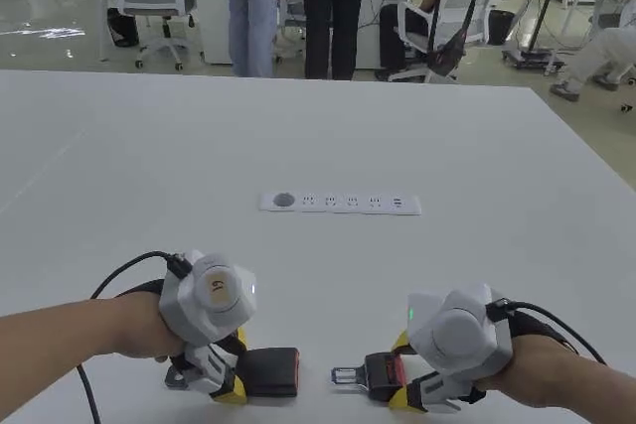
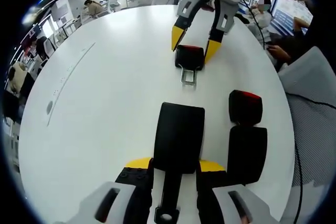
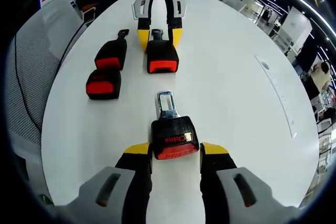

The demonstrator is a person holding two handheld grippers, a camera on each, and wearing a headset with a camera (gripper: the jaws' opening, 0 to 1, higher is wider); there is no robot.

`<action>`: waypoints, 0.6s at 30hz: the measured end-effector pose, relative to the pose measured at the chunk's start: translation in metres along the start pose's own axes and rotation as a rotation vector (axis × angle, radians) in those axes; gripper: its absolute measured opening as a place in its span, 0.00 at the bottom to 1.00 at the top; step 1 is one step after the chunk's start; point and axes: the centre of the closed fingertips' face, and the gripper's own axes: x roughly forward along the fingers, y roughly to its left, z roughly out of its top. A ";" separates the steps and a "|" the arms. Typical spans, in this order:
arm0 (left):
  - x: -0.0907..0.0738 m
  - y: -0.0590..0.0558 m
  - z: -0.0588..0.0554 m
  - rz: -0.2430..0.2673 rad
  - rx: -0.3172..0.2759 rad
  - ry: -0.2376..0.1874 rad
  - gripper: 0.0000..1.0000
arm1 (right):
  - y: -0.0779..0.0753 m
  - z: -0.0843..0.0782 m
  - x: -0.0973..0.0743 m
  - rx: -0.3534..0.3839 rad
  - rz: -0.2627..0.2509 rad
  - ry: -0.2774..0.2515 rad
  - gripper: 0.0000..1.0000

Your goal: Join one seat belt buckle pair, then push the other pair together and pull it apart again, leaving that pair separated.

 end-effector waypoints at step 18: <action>-0.011 -0.001 -0.014 0.019 -0.023 0.004 0.39 | 0.002 -0.008 -0.011 0.028 -0.012 -0.017 0.41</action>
